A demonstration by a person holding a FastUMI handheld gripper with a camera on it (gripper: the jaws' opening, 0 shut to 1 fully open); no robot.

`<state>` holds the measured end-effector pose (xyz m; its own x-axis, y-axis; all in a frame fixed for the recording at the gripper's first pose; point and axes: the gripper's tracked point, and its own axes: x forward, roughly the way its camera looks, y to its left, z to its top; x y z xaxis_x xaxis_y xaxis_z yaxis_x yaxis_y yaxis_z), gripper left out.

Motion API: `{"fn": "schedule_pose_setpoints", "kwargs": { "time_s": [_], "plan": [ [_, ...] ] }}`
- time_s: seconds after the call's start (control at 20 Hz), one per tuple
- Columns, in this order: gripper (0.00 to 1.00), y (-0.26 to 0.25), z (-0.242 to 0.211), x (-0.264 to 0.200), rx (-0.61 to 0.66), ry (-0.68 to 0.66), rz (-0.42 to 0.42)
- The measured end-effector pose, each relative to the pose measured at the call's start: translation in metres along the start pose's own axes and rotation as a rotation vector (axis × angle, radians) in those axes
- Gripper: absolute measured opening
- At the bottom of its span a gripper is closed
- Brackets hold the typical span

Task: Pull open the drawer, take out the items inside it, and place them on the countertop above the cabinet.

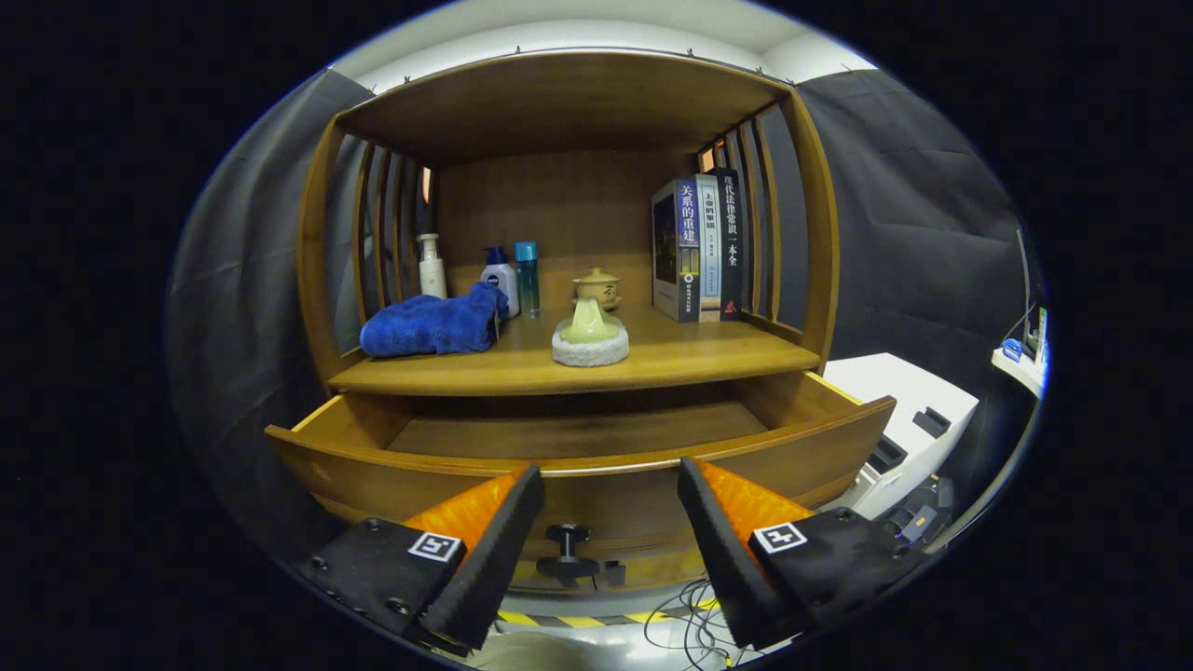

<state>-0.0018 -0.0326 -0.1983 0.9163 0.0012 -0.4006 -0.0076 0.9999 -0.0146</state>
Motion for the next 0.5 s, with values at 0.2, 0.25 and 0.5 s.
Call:
{"fn": "schedule_pose_setpoints", "kwargs": {
  "time_s": [0.2, 0.25, 0.5],
  "plan": [
    [0.98, 0.001, 0.008, 0.023, -0.002, 0.000, -0.002],
    [0.98, 0.001, 0.010, 0.028, -0.003, 0.001, -0.004],
    [0.98, 0.003, 0.018, 0.054, -0.011, 0.005, -0.009]
  ]
}}
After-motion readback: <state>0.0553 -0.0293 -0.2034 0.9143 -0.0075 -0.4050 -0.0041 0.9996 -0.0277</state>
